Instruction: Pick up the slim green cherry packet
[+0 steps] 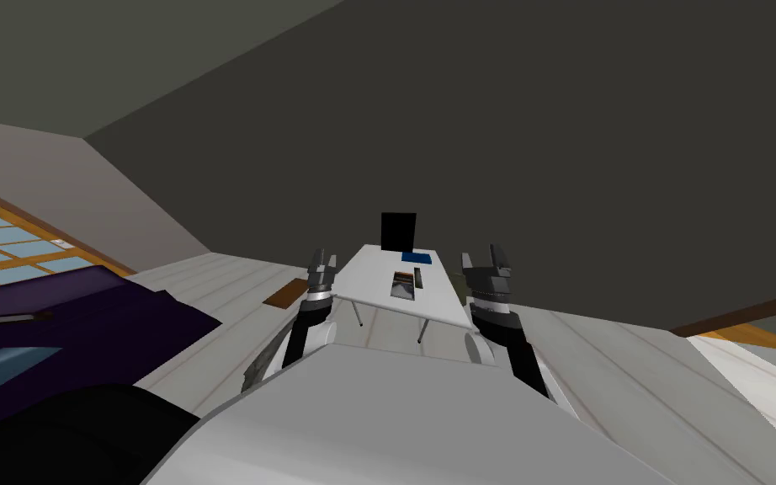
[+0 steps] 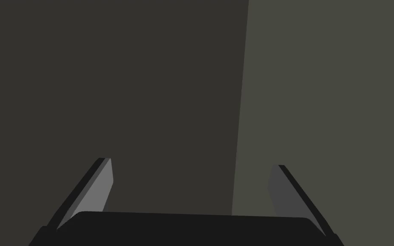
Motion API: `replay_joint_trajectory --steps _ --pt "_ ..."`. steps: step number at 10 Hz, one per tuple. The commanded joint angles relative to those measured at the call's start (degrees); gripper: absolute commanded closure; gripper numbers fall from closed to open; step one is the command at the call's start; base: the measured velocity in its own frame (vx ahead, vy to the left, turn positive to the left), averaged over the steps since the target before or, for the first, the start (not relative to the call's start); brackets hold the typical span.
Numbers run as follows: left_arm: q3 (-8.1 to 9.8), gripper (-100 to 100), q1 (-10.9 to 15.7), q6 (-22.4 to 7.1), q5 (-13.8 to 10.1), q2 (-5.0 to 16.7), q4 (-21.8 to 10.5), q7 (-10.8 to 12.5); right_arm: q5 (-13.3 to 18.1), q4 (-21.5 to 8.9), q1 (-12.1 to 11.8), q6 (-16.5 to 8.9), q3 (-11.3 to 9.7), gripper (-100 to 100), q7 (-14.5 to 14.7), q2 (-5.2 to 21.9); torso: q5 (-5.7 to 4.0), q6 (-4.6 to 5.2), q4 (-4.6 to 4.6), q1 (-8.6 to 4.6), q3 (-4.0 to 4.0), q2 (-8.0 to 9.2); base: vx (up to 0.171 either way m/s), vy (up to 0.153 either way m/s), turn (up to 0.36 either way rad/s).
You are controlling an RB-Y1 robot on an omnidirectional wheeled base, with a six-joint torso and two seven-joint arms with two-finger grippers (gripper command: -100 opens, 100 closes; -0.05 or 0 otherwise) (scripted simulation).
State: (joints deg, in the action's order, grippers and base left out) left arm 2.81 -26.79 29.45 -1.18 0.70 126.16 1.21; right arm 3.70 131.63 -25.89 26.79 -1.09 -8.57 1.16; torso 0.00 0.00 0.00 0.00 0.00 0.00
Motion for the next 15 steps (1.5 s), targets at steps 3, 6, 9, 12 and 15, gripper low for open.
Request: replay_joint_trajectory --steps 3,6,9,12,15 --pt "-0.01 0 0.0 0.0 0.0 0.0 0.0 0.0 -1.4 -3.3 -1.7 2.5 -2.6 -100 3.8 5.9 0.05 -0.01 0.10 0.24 0.28 0.50 -0.137 0.070 0.066" --pt "-0.01 0 0.0 0.0 0.0 0.0 0.0 0.0 -2.5 -6.2 -2.9 4.3 -4.8 -100 7.2 10.0 0.04 -0.01 0.20 0.15 0.54 0.94 -0.209 0.046 0.080" --pt "-0.01 0 0.0 0.0 0.0 0.0 0.0 0.0 -3.8 -9.9 -4.2 6.4 -7.6 -100 11.4 14.7 0.05 -0.01 0.13 0.22 0.35 0.60 -0.126 0.057 0.104" --pt "-0.01 0 0.0 0.0 0.0 0.0 0.0 0.0 -5.1 -14.4 -5.5 8.6 -10.9 -100 16.4 19.7 0.06 -0.02 0.13 0.30 0.35 0.60 -0.136 0.074 0.142" --pt "0.00 0 0.0 0.0 0.0 0.0 0.0 0.0 -6.5 -19.6 -6.8 10.7 -14.7 -100 21.2 24.5 0.02 0.02 0.12 0.02 0.27 0.45 -0.107 0.033 0.145"
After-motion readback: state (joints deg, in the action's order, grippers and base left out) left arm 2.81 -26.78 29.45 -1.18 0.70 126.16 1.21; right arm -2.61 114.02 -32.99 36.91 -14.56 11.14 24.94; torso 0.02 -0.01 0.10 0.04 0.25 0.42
